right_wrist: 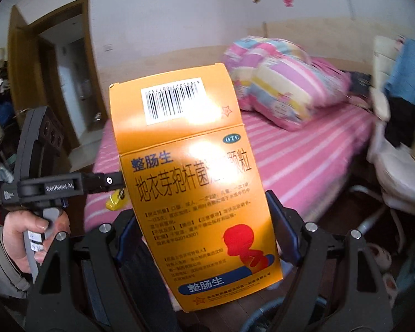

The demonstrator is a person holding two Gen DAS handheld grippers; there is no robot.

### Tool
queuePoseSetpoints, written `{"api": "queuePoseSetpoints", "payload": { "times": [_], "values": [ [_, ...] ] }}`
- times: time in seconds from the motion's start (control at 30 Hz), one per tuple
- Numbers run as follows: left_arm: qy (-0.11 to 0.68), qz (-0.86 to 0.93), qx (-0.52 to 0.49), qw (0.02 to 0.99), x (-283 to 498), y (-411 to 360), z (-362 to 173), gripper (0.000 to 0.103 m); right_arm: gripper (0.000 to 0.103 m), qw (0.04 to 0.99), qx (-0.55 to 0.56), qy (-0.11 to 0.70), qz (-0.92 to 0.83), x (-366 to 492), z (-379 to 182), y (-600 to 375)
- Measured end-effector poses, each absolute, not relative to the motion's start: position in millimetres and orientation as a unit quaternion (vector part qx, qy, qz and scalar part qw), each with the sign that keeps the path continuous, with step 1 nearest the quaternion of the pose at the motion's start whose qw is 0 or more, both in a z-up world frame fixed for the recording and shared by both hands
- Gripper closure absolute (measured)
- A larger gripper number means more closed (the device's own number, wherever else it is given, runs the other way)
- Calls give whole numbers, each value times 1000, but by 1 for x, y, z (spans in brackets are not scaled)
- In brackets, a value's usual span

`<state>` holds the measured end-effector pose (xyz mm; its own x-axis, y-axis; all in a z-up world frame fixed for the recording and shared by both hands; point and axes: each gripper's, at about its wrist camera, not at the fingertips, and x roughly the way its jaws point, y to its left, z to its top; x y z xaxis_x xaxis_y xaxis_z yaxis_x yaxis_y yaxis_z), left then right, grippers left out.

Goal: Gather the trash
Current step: 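Lift the orange box and plastic bag and carry both over the floor bin, then open both tools to drop the box and bag into the bin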

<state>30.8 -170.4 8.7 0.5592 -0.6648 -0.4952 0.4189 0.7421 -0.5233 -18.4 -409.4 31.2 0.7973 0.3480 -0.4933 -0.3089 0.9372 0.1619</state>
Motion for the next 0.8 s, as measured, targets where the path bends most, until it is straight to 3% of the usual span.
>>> {"api": "queuePoseSetpoints", "payload": {
  "times": [0.8],
  "values": [
    [561,-402,-44,723,42,-349,-122,62,26,884,135,446,16,-90,-162,-548]
  ]
}}
